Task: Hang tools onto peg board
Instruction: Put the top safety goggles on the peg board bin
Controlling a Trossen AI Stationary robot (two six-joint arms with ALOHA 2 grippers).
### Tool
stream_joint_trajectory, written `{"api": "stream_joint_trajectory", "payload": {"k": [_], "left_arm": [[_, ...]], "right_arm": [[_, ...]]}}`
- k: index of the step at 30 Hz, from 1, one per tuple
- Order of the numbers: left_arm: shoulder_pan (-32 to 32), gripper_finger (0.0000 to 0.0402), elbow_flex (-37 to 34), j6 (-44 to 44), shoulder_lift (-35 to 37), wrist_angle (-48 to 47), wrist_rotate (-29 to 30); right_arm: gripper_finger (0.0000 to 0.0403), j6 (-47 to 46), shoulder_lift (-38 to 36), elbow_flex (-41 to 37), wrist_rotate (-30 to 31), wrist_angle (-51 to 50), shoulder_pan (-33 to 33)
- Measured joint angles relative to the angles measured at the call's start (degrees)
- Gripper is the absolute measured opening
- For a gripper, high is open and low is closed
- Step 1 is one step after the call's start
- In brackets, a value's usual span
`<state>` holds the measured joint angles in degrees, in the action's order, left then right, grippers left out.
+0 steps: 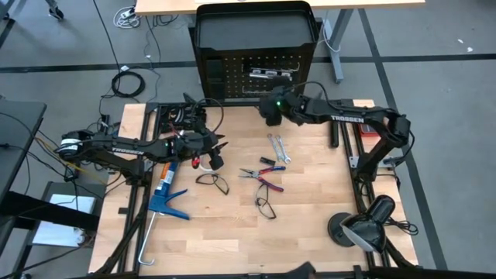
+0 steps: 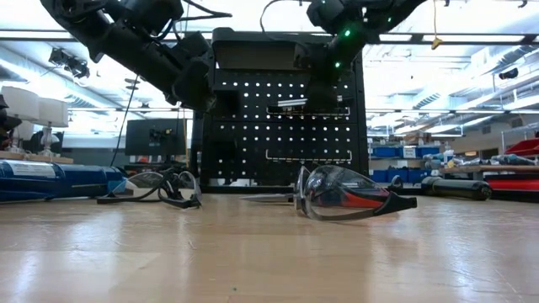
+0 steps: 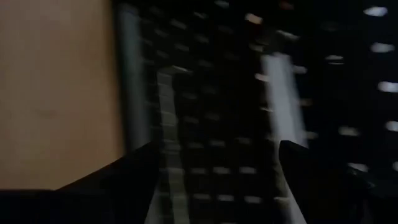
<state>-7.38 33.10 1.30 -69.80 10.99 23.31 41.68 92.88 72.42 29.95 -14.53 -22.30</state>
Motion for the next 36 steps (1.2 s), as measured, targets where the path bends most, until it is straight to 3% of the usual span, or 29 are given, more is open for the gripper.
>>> {"api": "stream_joint_trajectory", "payload": {"k": [5, 9, 16, 20, 23, 32, 36], "left_arm": [[0.0, 0.0135, 0.0, 1.9, 0.0, -0.8, -0.2], [0.0, 0.0135, 0.0, 3.3, 0.0, -0.6, -0.6], [-0.1, 0.0135, 0.0, 3.3, 0.0, 0.0, -0.7], [-0.1, 0.0135, 0.0, 3.2, 0.0, -0.1, -1.0], [-0.2, 0.0135, 0.0, 3.0, 0.0, -0.9, -6.0], [0.7, 0.0135, 0.0, -4.6, 0.0, -12.1, -30.8], [4.3, 0.0135, 0.0, -3.1, 0.0, -16.2, -30.8]], "right_arm": [[0.0323, -12.1, -1.6, 0.0, -14.3, -9.9, 2.3], [0.0316, -18.0, -1.2, -0.1, -22.2, -15.1, 4.0], [0.0300, -18.8, -0.4, -9.1, -26.3, -10.4, 7.7], [0.0290, -19.8, -0.4, -12.5, -32.8, -7.3, 9.4], [0.0286, -20.5, -0.4, -13.6, -35.6, -5.3, 10.5], [0.0278, -21.2, -0.4, -13.7, -35.4, -6.6, 11.1], [0.0275, -21.1, -0.4, -13.7, -32.4, -6.7, 11.1]]}}
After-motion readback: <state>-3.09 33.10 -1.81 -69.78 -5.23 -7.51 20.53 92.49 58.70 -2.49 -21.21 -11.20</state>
